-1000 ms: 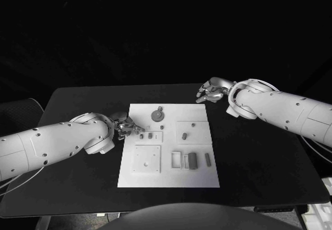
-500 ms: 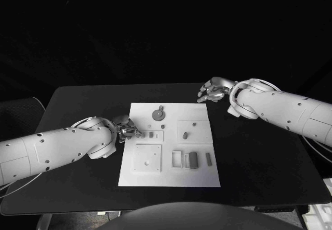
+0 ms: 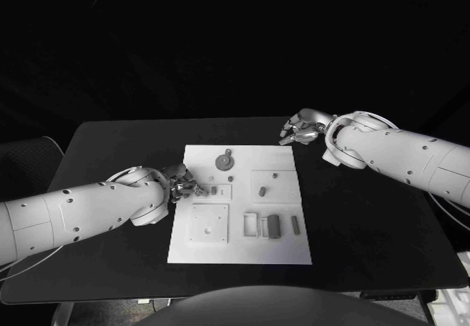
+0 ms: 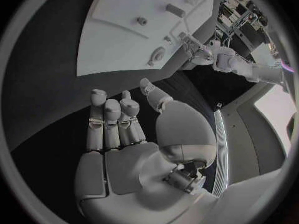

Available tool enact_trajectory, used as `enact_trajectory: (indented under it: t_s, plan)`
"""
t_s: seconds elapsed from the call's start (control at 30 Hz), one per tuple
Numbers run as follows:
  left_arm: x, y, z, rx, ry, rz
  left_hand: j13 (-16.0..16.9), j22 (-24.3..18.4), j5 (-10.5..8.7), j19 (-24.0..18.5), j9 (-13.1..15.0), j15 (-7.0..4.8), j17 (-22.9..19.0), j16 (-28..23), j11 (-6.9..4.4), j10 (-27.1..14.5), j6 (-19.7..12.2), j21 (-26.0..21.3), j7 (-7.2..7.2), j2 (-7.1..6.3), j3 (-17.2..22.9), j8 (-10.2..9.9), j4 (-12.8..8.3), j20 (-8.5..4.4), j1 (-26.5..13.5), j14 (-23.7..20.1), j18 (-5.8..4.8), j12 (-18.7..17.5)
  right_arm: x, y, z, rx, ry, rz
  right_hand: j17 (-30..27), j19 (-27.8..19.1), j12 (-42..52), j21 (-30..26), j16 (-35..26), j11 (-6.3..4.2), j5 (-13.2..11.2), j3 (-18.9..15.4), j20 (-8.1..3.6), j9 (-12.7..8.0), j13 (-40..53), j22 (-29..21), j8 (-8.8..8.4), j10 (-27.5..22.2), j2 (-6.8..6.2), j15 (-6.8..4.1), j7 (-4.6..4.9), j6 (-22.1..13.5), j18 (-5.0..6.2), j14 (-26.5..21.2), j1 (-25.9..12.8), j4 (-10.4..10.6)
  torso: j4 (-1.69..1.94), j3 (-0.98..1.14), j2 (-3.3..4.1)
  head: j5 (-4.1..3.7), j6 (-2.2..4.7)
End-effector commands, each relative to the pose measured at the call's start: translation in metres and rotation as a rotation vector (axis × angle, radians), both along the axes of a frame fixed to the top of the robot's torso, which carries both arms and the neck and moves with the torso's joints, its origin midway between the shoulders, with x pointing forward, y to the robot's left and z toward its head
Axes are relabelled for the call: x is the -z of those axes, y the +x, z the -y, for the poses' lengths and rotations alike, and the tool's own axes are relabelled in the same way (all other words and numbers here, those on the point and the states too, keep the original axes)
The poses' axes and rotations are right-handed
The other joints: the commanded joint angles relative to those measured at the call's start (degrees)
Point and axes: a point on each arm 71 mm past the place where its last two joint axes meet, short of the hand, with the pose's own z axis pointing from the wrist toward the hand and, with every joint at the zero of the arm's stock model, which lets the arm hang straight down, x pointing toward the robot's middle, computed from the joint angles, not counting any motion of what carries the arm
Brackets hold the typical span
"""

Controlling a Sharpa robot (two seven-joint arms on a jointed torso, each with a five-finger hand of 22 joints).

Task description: Assemble the parts on the task board

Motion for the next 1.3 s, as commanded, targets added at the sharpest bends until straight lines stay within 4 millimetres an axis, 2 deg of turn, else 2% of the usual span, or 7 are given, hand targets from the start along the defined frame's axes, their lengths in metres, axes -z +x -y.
enact_trajectory:
  t_s: [0.03, 0.27, 0.63, 0.93, 1.1, 1.3]
  plan:
    - [0.0011, 0.0001, 0.0024, 0.006, 0.003, 0.004, -0.06, 0.59, 0.01, 0.53, -0.16, -0.21, -0.09, -0.28, 0.00, 0.24, 0.13, -0.21, 0.30, -0.20, -0.25, 0.15, -0.13, -0.08, -0.22, 0.16, 3.62, -0.18, 0.0010, -0.0007, -0.0016, -0.012, -0.001, -0.009, -0.10, 0.40, 0.12, -0.36, -0.08, 0.13, 0.14, 0.05, -0.13, 0.09, -0.09, 0.72, -0.24, -0.25, -0.01, -0.47, 0.43, 0.14, 0.77, 0.08, -0.58, 0.29, 0.05, 0.02, 0.01, -0.06, 0.02]
    - [0.0028, 0.0010, 0.0024, -0.001, 0.007, 0.004, -0.08, 0.59, 0.02, 0.67, -0.23, -0.25, -0.10, -0.26, -0.05, 0.35, 0.21, -0.23, 0.26, 0.43, -0.06, 0.16, -0.41, -0.13, 0.17, 0.27, 3.65, -0.15, 0.0013, -0.0008, -0.0014, -0.012, -0.001, -0.010, -0.10, 0.40, 0.13, -0.36, -0.08, 0.13, 0.14, 0.05, -0.13, 0.10, -0.09, 0.72, -0.24, -0.24, 0.01, -0.47, 0.43, 0.14, 0.77, 0.09, -0.59, 0.30, 0.04, -0.02, 0.00, -0.17, 0.02]
    - [0.0038, 0.0028, 0.0023, -0.001, 0.014, 0.000, -0.13, 0.76, -0.04, 0.74, -0.40, -0.23, -0.08, -0.20, -0.03, 0.44, 0.33, -0.24, 0.27, 5.10, 0.16, 0.18, -1.61, -0.09, 1.84, 0.36, 3.52, -0.10, 0.0015, -0.0009, -0.0019, -0.013, -0.001, -0.011, -0.10, 0.41, 0.13, -0.36, -0.08, 0.12, 0.14, 0.05, -0.14, 0.12, -0.09, 0.72, -0.25, -0.24, 0.01, -0.47, 0.43, 0.14, 0.77, 0.09, -0.61, 0.32, 0.03, -0.02, 0.01, -0.23, -0.03]
    - [0.0048, 0.0038, 0.0026, 0.001, 0.020, -0.010, -0.11, 0.85, -0.04, 0.72, -0.42, -0.20, -0.05, -0.15, -0.02, 0.47, 0.38, -0.18, 0.28, 5.54, 0.08, 0.21, -1.60, -0.07, 2.67, 0.35, 3.47, -0.05, 0.0015, -0.0011, -0.0027, -0.015, 0.000, -0.013, -0.10, 0.42, 0.14, -0.36, -0.07, 0.12, 0.14, 0.05, -0.14, 0.13, -0.09, 0.72, -0.25, -0.24, 0.01, -0.47, 0.43, 0.14, 0.77, 0.10, -0.63, 0.34, 0.02, 0.00, 0.00, -0.38, -0.18]
    - [0.0041, 0.0044, 0.0045, -0.001, 0.004, -0.001, -0.09, 1.00, 0.03, 0.67, -0.49, -0.21, 0.04, -0.02, -0.03, 0.57, 0.49, -0.04, 0.24, 6.95, 0.30, 0.26, -1.78, -0.05, 4.95, 0.39, 3.41, 0.02, 0.0017, -0.0011, -0.0025, -0.016, -0.001, -0.015, -0.10, 0.42, 0.14, -0.36, -0.07, 0.12, 0.14, 0.06, -0.14, 0.13, -0.09, 0.72, -0.26, -0.24, 0.01, -0.47, 0.43, 0.14, 0.77, 0.10, -0.63, 0.34, 0.00, -0.02, 0.00, -0.42, -0.24]
    - [0.0035, 0.0047, 0.0055, -0.014, -0.025, 0.003, -0.13, 1.11, 1.50, 0.62, -0.67, -0.17, 0.10, 0.08, -0.05, 0.75, 0.64, 0.21, 0.24, 8.24, 1.05, 0.26, -1.81, 0.05, 8.57, 0.46, 3.25, 0.07, 0.0018, -0.0012, -0.0024, -0.016, -0.001, -0.015, -0.10, 0.43, 0.15, -0.36, -0.07, 0.12, 0.14, 0.06, -0.15, 0.14, -0.09, 0.72, -0.26, -0.24, 0.01, -0.47, 0.43, 0.14, 0.77, 0.10, -0.63, 0.34, 0.01, 0.00, 0.00, -0.45, -0.27]
